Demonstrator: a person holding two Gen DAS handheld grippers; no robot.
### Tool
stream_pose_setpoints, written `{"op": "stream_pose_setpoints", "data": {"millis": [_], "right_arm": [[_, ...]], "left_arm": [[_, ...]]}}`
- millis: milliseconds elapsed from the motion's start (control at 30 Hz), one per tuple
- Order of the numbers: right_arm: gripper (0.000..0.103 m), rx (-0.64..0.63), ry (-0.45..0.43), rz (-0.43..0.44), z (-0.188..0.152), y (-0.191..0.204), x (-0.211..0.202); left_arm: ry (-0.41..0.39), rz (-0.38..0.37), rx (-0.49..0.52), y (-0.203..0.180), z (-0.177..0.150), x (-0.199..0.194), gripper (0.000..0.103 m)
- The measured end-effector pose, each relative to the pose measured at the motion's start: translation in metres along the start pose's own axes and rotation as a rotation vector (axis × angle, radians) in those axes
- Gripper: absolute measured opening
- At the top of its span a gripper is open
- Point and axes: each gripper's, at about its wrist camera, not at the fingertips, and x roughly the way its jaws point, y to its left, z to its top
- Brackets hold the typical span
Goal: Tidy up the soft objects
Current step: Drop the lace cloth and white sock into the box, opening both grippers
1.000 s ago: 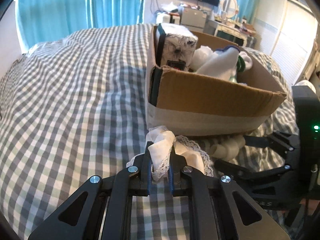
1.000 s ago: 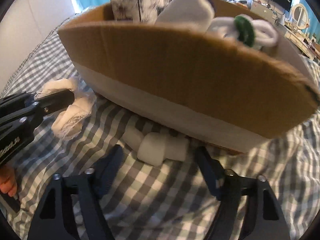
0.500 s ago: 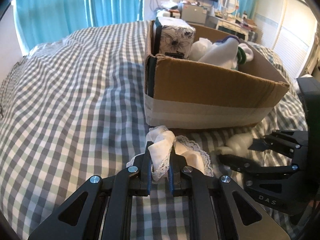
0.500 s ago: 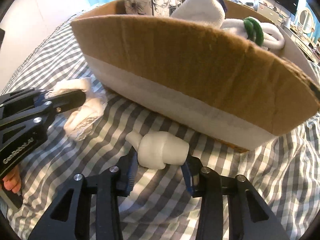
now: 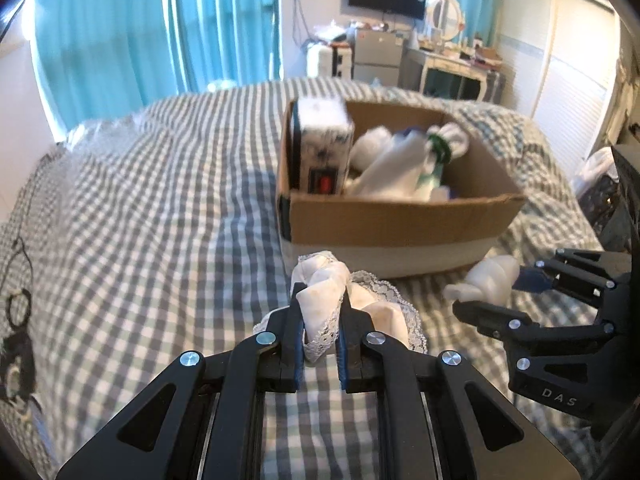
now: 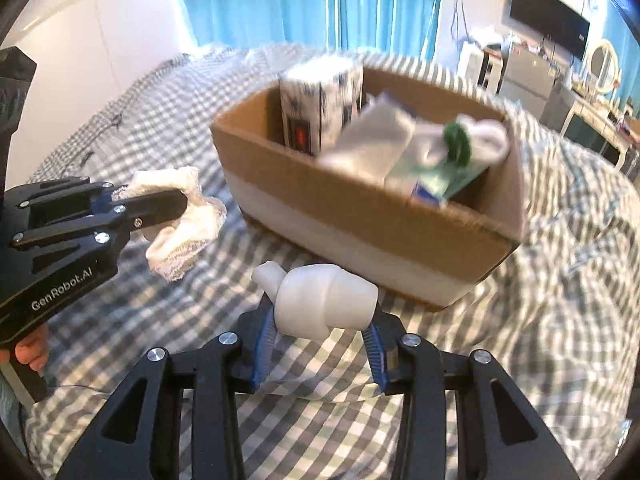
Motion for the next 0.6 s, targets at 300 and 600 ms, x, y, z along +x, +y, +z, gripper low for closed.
{"op": "stream_pose_setpoints", "data": {"millis": [300, 600], "right_arm": [[0.042, -0.040, -0.135, -0.056, 0.030, 0.002, -0.070], [0.043, -0.035, -0.223, -0.113, 0.067, -0.024, -0.098]], "left_arm": [[-0.098, -0.017, 0.032, -0.015, 0.027, -0.045, 0.012], [-0.154, -0.034, 0.048, -0.023, 0.069, -0.044, 0.012]]}}
